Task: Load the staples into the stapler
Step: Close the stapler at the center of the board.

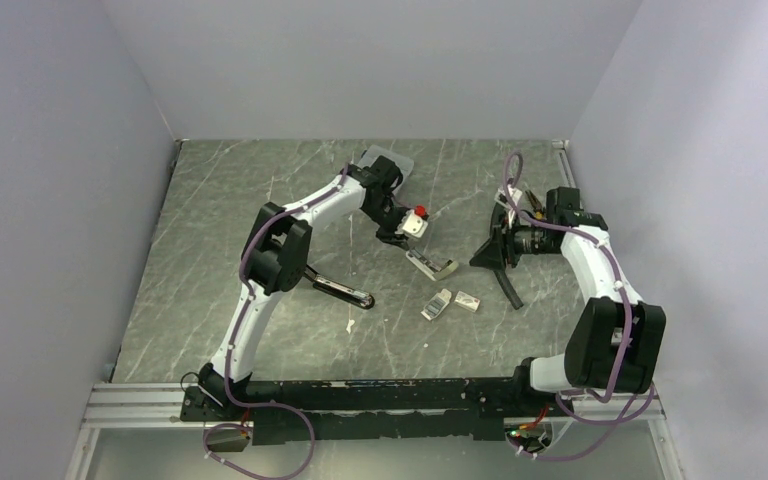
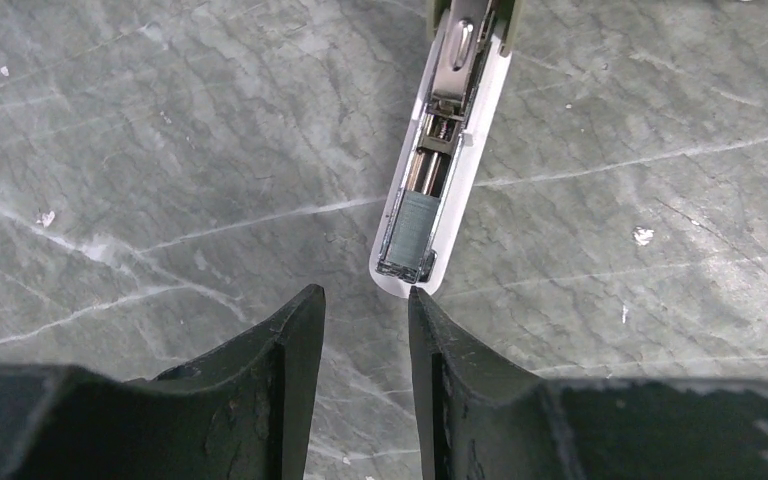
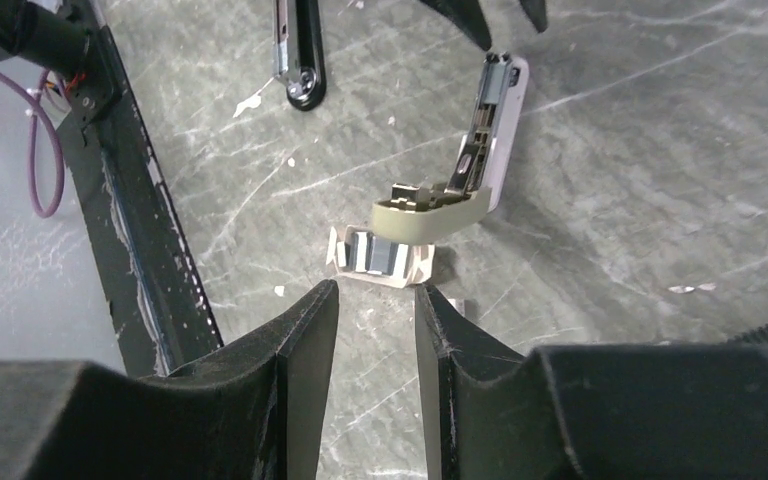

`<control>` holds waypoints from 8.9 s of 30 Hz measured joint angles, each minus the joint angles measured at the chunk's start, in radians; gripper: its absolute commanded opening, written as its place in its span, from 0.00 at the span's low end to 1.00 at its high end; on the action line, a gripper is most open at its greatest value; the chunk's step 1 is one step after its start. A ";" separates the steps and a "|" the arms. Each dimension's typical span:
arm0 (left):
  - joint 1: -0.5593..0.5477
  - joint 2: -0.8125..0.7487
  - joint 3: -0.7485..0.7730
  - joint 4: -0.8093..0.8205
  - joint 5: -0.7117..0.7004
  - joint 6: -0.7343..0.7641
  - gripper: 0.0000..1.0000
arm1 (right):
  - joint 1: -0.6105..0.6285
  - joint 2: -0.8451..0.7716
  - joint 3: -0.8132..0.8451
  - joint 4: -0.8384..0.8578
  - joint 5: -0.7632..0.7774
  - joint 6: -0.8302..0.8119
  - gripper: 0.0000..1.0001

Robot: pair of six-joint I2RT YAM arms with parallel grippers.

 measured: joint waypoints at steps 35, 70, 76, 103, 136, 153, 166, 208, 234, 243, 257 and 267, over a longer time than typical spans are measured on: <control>-0.017 -0.011 -0.098 0.087 0.019 -0.113 0.21 | 0.222 0.133 -0.017 0.171 0.097 0.081 0.30; -0.120 -0.185 -0.391 0.521 -0.332 -0.914 0.05 | 0.150 0.060 -0.107 0.575 0.418 0.538 0.48; -0.125 -0.185 -0.389 0.523 -0.352 -0.957 0.03 | 0.163 0.071 -0.107 0.604 0.418 0.553 0.43; -0.138 -0.191 -0.391 0.529 -0.396 -0.985 0.34 | 0.209 0.028 -0.155 0.701 0.418 0.510 0.42; 0.119 -0.538 -0.589 0.478 -0.268 -1.066 0.97 | 0.359 0.167 -0.047 0.689 0.433 0.465 0.39; 0.167 -0.568 -0.639 0.454 -0.274 -1.088 0.97 | 0.528 0.277 -0.006 0.699 0.608 0.407 0.37; 0.167 -0.569 -0.653 0.455 -0.297 -1.085 0.97 | 0.610 0.282 -0.006 0.684 0.748 0.325 0.32; 0.167 -0.581 -0.653 0.446 -0.399 -1.057 0.97 | 0.638 0.233 -0.023 0.598 0.890 0.298 0.22; 0.388 -0.734 -0.552 0.294 -0.315 -1.039 0.97 | 0.618 -0.012 0.070 0.557 0.509 0.290 0.63; 0.621 -0.902 -0.603 0.249 -0.304 -1.071 0.97 | 0.864 0.152 0.071 0.614 0.570 0.313 0.64; 0.915 -0.949 -0.911 0.166 0.072 -0.788 0.97 | 0.971 0.354 0.112 0.610 0.674 0.372 0.65; 0.991 -0.637 -0.798 -0.204 0.304 -0.026 0.97 | 0.960 0.342 0.068 0.597 0.658 0.350 0.57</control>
